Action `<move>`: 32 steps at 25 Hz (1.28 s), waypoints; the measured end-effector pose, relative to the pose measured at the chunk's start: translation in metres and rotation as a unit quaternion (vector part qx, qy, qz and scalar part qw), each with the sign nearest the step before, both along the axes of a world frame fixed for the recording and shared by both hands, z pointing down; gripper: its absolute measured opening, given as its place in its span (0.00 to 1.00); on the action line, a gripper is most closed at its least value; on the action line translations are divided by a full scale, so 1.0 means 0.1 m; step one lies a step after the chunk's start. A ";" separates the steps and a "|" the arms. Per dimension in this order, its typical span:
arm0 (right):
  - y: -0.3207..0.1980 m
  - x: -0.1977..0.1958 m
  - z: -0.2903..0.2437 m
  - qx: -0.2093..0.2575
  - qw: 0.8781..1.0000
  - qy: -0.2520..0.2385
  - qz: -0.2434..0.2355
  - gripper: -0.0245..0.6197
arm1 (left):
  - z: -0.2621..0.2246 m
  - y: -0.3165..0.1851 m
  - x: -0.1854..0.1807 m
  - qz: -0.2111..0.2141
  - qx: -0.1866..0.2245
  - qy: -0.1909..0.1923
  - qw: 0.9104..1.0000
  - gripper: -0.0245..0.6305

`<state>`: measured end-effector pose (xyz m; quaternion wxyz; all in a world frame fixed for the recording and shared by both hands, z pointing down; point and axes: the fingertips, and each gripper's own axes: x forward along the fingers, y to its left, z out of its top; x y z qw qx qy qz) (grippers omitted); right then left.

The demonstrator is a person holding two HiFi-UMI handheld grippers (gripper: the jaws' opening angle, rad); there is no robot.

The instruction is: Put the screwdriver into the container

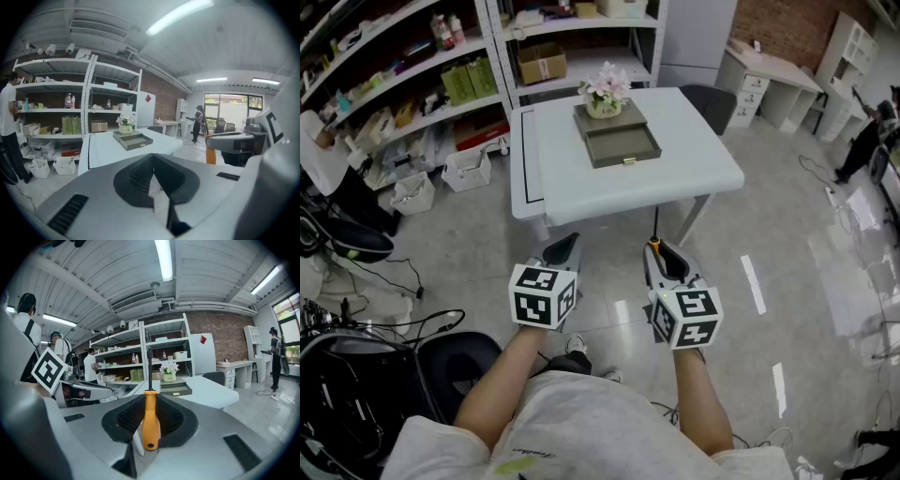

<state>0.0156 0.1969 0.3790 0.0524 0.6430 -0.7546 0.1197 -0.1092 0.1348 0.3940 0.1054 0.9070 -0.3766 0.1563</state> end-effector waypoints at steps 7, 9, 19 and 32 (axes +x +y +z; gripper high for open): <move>-0.13 0.07 0.06 -0.007 1.000 0.003 0.001 0.15 | 0.03 -0.13 0.10 0.006 -0.004 0.000 1.000 0.04; -0.22 0.10 0.09 -0.009 1.000 0.003 0.002 0.15 | 0.06 -0.23 0.13 0.007 -0.006 0.001 1.000 0.04; -0.96 0.39 0.20 -0.026 1.000 0.008 0.013 0.15 | 0.23 -1.06 0.47 0.027 -0.019 0.003 0.999 0.04; -1.89 0.69 0.36 -0.063 0.997 0.018 0.047 0.15 | 0.48 -2.10 0.75 0.054 -0.057 0.006 0.997 0.04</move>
